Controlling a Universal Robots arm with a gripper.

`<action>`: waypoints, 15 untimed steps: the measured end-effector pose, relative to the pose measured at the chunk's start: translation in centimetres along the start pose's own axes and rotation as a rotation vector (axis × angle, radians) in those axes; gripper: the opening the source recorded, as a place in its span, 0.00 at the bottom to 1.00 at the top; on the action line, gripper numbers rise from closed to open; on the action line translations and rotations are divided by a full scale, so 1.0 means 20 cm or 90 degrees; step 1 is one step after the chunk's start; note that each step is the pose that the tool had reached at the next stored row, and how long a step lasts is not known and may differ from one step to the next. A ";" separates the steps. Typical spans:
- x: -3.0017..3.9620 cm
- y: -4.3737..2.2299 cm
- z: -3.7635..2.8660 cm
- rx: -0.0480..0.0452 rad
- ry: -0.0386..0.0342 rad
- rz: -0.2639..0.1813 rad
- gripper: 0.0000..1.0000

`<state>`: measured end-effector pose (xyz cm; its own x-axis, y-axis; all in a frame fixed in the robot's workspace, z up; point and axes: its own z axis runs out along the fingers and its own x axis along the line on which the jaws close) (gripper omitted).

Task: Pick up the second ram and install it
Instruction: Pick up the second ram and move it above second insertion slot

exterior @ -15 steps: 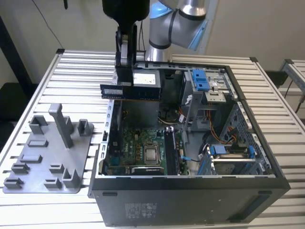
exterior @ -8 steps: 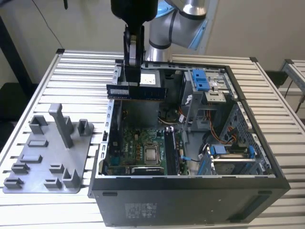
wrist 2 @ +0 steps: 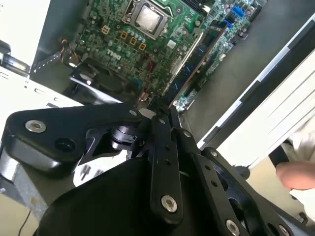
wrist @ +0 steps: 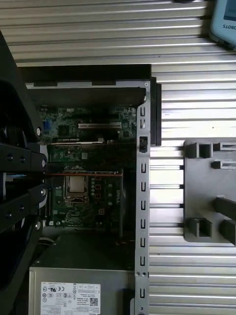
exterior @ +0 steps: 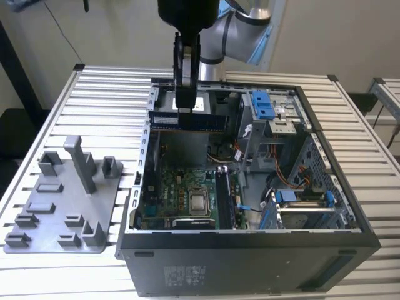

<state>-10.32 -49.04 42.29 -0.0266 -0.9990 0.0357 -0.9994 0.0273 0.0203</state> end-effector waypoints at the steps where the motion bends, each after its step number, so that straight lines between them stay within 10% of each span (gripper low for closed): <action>1: 0.000 -0.010 0.000 0.0000 0.0000 0.000 0.14; 15: -0.004 -0.156 -0.003 -0.0003 0.0000 0.000 0.14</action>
<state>-7.19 -49.04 42.29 -0.0266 -0.9990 0.0358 -0.9994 0.0273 0.0208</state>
